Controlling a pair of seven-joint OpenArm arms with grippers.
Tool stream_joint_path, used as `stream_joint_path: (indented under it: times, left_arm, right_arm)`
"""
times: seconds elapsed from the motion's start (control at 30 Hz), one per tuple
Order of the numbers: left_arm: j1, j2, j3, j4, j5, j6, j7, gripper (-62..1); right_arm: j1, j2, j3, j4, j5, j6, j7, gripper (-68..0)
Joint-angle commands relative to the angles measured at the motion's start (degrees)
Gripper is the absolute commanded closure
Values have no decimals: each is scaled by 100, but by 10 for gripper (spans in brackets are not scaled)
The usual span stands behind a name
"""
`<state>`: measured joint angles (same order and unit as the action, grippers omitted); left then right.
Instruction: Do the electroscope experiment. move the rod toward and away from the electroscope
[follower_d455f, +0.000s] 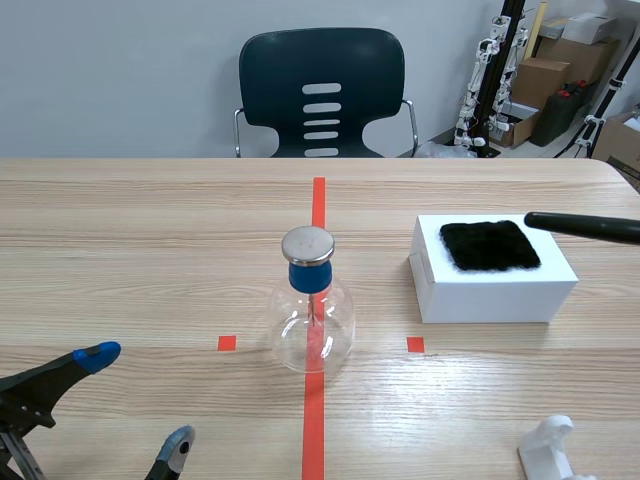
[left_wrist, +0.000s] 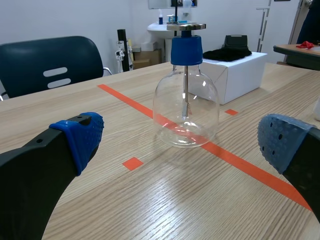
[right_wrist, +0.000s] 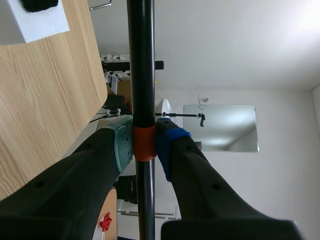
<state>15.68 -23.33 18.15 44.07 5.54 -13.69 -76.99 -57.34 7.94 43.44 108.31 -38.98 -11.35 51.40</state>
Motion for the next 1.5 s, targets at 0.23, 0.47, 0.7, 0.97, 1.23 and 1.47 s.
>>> stream_joint_path:
  times: [0.23, 0.47, 0.7, 0.97, 1.23, 1.47]
  left_arm:
    - [0, -4, -7, 66, -35, -15, -118, -623]
    - [0, -4, -7, 66, -35, -15, -118, -623]
    - [0, -4, -7, 66, -35, -15, -118, -623]
    - [0, -4, -7, 66, -35, -15, -118, -623]
    - [0, -4, -7, 66, -35, -15, -118, -623]
    - [0, -4, -7, 66, -35, -15, -118, -623]
  right_arm:
    - [4, 13, 92, 79, 105, -63, -2, -11]
    - [4, 13, 92, 79, 105, -63, -4, -11]
    - [4, 13, 92, 79, 105, -63, -35, -11]
    - [37, 157, 76, 114, 63, -63, -507, -10]
    - [446, 1038, -282, 476, -424, -59, -1891, -10]
    - [1027, 1941, -1043, 627, -800, -63, -2988, -10]
